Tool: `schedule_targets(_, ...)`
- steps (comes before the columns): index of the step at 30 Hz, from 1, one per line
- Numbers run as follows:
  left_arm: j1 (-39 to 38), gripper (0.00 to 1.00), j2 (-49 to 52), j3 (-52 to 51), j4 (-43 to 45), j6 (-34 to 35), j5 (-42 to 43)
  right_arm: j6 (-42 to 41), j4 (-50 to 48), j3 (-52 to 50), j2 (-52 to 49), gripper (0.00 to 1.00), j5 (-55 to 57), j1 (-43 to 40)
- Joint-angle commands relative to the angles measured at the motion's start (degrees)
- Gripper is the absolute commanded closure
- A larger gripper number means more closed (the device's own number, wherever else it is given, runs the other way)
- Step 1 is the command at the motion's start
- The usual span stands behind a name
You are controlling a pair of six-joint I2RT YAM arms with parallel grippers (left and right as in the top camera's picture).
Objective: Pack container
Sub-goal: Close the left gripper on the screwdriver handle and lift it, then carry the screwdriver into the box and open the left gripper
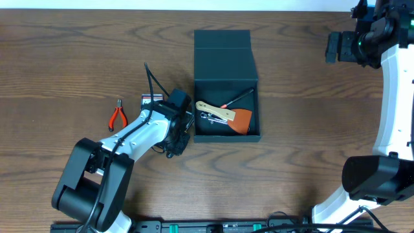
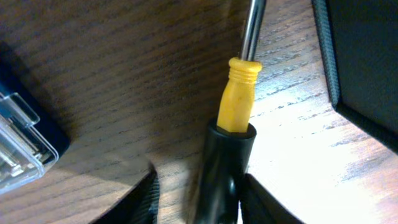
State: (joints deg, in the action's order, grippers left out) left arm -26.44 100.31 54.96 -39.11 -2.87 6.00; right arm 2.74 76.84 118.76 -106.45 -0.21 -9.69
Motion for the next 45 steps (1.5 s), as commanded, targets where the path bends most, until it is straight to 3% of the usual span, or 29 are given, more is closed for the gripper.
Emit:
schedule_targets(1,-0.2,0.74,1.0,-0.3,-0.5,-0.5,0.4,0.8,-0.1,-0.3,0.2,0.01,0.2,-0.1)
schedule_targets(12,-0.2,0.94,1.0,-0.3,-1.1,-0.5,0.4,0.8,-0.1,-0.3,0.2,0.01,0.2,-0.1)
schedule_targets(25,-0.2,0.94,-1.7,1.0,-3.8,0.1,0.7,0.8,0.1,-0.3,0.2,0.01,0.2,-0.1)
schedule_targets(45,-0.2,0.95,-23.8,13.4,-8.5,3.3,-2.1,0.7,0.8,-0.3,0.2,0.01,0.2,-0.1)
